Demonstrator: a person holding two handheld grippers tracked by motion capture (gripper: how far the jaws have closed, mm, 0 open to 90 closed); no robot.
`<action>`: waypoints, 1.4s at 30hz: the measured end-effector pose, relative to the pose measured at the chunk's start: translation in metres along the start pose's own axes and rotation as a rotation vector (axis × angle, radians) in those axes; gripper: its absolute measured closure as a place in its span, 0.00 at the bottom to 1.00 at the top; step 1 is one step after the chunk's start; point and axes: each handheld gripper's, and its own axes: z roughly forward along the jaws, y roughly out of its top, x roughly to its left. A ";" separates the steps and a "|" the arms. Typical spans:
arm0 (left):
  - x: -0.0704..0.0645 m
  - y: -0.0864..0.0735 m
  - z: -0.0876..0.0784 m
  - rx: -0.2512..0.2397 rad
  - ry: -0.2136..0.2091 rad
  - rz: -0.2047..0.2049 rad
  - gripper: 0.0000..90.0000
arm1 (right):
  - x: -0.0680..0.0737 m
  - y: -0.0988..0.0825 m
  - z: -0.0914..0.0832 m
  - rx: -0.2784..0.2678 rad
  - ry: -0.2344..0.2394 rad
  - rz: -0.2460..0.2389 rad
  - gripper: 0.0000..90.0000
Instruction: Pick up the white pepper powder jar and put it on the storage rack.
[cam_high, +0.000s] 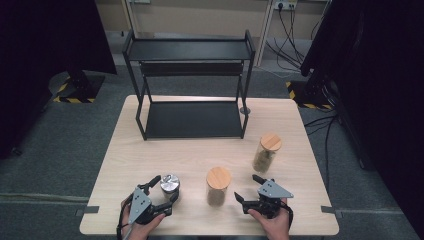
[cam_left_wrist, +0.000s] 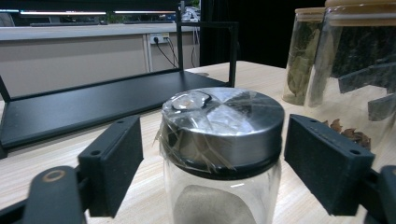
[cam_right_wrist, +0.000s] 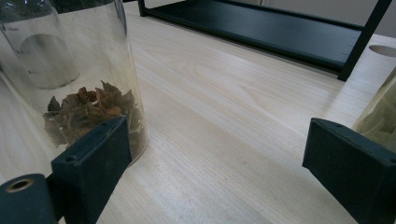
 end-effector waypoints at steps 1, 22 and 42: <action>0.000 0.000 0.001 0.000 -0.002 0.000 0.24 | 0.000 0.000 0.000 0.000 0.000 -0.001 0.09; -0.002 0.003 0.008 0.002 -0.022 -0.008 0.38 | 0.000 0.000 0.001 0.012 0.008 0.003 0.09; 0.002 0.019 0.006 -0.026 0.016 -0.005 0.38 | -0.001 0.001 0.001 0.018 0.013 0.006 0.08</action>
